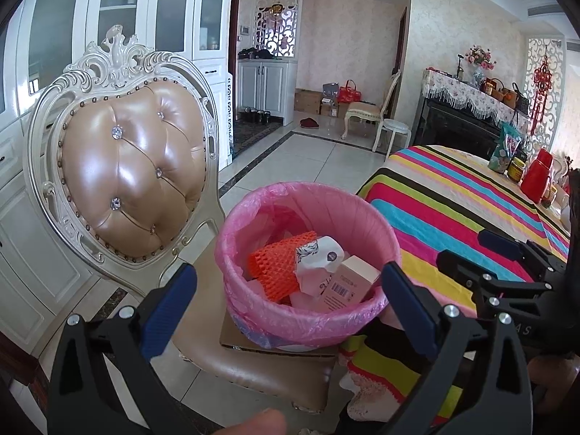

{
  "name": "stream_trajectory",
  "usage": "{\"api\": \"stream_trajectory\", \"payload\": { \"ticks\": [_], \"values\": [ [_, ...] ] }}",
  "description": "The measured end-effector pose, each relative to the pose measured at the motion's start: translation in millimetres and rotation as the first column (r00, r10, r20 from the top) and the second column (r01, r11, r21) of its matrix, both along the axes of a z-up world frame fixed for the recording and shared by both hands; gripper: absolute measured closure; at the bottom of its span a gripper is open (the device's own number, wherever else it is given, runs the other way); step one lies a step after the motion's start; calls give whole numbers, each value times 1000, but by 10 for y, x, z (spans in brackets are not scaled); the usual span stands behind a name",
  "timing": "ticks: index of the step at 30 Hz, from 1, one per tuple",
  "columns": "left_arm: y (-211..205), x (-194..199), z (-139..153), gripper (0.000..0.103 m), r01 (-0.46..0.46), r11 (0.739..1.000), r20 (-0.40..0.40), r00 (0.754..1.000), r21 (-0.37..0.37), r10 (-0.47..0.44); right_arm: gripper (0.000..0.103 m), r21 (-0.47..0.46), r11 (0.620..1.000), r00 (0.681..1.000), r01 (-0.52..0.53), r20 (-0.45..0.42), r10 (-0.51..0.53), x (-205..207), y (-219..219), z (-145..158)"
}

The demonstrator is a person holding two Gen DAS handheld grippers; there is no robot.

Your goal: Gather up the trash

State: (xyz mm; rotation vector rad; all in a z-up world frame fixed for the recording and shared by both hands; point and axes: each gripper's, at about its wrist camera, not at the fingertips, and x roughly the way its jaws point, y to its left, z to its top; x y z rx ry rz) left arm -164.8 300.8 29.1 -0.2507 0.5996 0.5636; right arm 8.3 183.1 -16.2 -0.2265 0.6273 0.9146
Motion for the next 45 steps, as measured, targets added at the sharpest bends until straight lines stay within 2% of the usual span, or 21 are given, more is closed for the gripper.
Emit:
{"api": "stream_trajectory", "payload": {
  "ticks": [45],
  "values": [
    [-10, 34, 21, 4, 6, 1000, 0, 1000, 1, -6, 18, -2, 1000, 1000, -8, -5, 8, -15, 10, 13]
  ]
}}
